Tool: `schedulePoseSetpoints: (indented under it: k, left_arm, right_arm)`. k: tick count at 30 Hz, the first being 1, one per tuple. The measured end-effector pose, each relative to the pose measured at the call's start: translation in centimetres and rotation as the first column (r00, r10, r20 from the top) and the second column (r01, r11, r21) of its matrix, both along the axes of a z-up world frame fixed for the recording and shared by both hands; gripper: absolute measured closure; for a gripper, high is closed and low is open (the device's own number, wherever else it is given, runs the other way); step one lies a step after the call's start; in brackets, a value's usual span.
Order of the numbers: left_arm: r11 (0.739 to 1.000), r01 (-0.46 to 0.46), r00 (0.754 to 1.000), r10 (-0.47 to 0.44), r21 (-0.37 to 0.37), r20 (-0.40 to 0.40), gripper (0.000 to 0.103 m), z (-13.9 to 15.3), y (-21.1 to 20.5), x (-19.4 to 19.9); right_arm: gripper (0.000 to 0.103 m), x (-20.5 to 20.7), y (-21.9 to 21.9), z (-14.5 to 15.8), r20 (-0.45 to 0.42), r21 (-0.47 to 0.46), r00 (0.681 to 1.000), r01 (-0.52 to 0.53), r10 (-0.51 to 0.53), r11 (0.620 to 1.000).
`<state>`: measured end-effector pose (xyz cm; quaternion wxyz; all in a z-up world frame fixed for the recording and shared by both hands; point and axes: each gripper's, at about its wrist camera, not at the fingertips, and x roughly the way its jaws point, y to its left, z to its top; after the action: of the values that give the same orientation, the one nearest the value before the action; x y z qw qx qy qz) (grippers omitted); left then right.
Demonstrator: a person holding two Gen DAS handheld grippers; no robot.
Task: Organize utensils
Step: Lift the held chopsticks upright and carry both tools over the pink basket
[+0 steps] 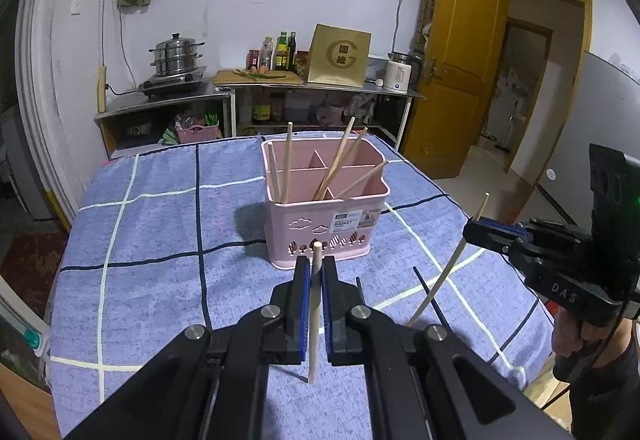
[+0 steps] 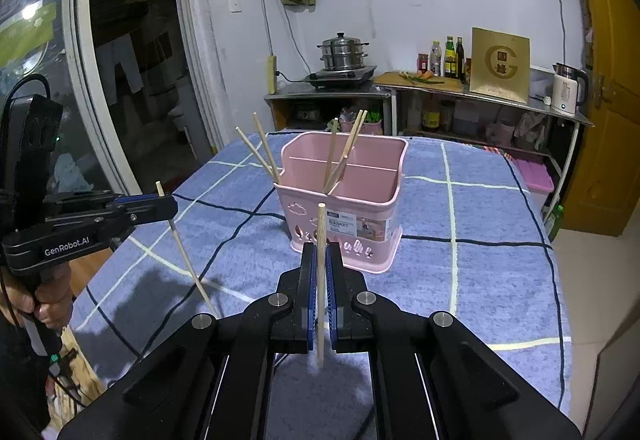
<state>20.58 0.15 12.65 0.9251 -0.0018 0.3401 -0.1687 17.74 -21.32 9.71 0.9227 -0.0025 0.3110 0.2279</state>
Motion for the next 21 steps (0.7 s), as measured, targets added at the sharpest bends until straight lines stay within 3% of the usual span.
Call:
schedulePoseSetpoints:
  k: [12, 21]
  left_arm:
    - [1.000, 0.007, 0.999, -0.006, -0.022, 0.042, 0.098, 3.1, -0.3, 1.1]
    - [0.999, 0.011, 0.993, -0.006, -0.039, 0.121, 0.098, 7.9, -0.7, 3.2]
  right_arm:
    - [0.099, 0.3, 0.4, 2.9, 0.074, 0.041, 0.997, -0.007, 0.004, 0.999]
    - [0.099, 2.1, 1.6, 5.7, 0.147, 0.084, 0.989, -0.025, 0.012, 0.996]
